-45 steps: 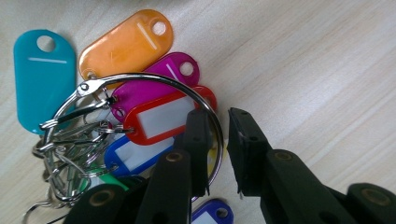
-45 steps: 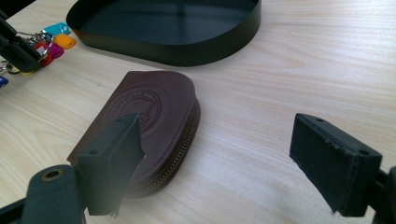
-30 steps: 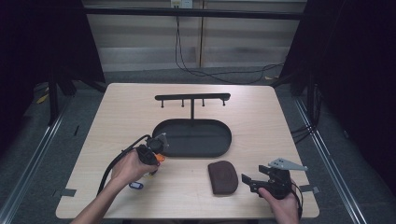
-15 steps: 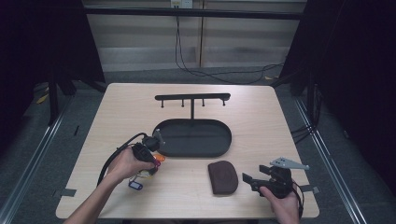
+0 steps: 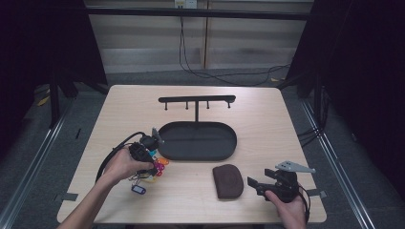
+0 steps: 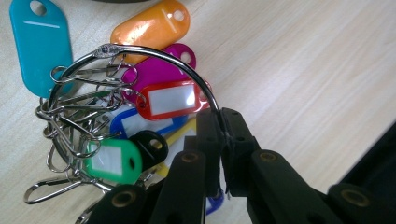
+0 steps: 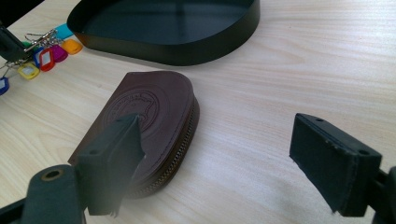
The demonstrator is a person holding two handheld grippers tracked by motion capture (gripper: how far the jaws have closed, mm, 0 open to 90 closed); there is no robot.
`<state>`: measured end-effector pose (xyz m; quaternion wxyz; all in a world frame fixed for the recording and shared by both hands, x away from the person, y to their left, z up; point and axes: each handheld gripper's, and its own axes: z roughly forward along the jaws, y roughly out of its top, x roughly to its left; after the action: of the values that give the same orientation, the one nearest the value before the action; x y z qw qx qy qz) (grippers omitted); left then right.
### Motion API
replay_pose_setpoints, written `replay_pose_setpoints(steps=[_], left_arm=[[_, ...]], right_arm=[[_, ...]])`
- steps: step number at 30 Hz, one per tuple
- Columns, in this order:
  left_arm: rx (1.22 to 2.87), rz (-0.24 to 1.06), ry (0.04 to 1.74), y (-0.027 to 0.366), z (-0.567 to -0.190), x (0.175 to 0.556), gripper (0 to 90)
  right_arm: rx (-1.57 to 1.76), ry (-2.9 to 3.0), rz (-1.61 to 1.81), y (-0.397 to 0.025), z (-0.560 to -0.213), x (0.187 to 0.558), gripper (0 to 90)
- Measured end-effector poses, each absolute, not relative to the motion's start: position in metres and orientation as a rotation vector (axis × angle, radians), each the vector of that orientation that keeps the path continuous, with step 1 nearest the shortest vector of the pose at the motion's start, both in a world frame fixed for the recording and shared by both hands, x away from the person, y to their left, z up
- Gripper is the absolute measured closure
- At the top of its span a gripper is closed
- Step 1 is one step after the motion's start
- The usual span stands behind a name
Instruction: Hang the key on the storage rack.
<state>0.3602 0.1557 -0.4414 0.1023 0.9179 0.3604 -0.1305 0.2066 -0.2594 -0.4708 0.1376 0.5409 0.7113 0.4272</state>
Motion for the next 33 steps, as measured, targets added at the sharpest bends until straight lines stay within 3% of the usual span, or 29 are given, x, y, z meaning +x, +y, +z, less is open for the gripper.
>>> replay_pose_setpoints(steps=[33], left_arm=[[2.711, -0.173, 1.123, 0.185, -0.380, 0.375, 88.0]], right_arm=[[1.558, 2.052, 1.244, -0.261, -0.470, 0.207, 16.6]])
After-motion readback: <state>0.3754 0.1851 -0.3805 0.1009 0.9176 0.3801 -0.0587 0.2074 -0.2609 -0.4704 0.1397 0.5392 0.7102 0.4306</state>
